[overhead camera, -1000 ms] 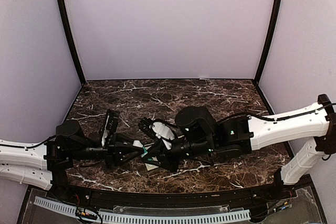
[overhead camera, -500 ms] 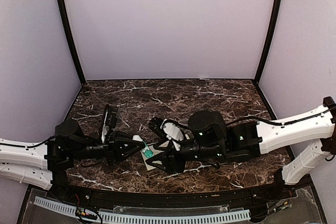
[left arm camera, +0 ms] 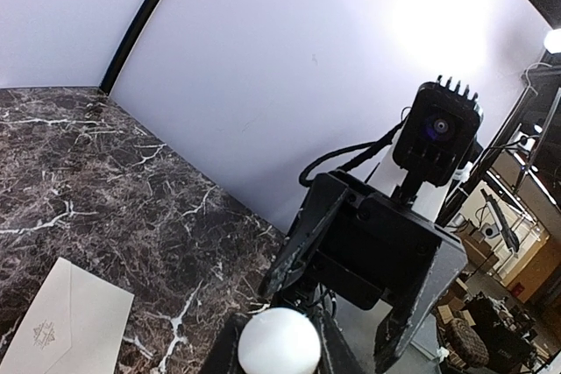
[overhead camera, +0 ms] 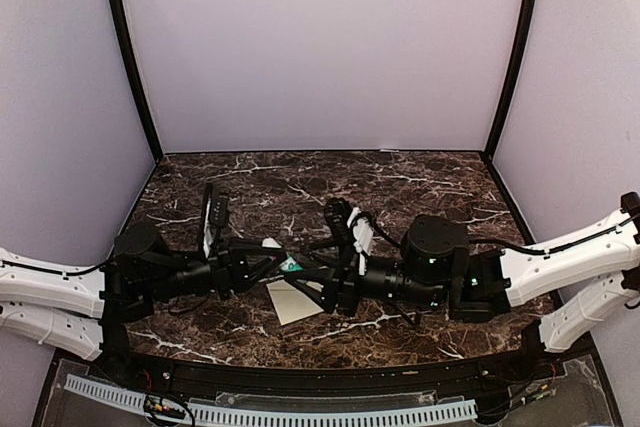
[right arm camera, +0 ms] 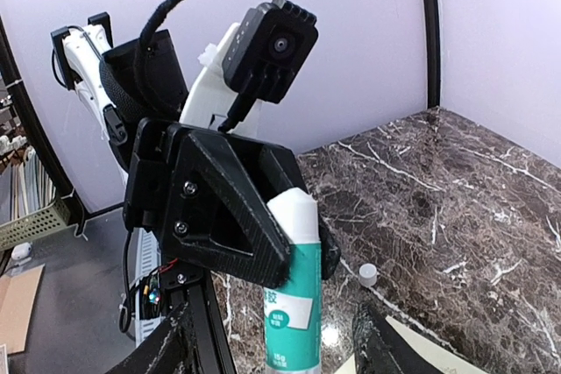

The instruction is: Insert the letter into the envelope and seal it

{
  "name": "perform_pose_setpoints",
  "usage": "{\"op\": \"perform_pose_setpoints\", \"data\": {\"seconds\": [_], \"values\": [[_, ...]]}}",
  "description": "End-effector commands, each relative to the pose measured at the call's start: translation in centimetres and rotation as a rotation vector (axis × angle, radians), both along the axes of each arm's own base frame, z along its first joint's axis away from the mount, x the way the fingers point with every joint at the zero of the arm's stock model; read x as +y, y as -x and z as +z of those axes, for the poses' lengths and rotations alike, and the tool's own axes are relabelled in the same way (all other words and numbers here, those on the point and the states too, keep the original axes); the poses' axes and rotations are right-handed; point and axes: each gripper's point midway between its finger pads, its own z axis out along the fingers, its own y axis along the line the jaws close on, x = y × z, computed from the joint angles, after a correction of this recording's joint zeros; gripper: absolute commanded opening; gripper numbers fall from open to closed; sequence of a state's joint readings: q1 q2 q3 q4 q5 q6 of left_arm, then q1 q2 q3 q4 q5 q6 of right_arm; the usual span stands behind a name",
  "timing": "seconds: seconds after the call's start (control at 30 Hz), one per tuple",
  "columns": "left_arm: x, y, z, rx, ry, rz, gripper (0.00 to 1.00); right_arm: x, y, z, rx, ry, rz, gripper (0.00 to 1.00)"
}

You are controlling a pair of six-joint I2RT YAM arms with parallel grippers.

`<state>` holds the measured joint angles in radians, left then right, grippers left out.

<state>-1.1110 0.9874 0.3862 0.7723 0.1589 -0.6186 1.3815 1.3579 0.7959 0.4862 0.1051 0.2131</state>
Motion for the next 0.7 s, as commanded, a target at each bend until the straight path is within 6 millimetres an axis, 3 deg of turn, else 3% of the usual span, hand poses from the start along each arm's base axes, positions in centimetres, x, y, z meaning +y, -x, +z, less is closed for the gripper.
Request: {"op": "perform_pose_setpoints", "data": {"seconds": [0.0, 0.67], "values": [[-0.4, -0.2, 4.7, -0.028, 0.135, -0.001, 0.05, 0.4, -0.5, 3.0, -0.041, -0.116, -0.032, 0.57], [-0.7, -0.5, 6.2, -0.008, 0.186, 0.000, 0.04, 1.0, -1.7, 3.6, -0.072, -0.124, -0.090, 0.37]]}}
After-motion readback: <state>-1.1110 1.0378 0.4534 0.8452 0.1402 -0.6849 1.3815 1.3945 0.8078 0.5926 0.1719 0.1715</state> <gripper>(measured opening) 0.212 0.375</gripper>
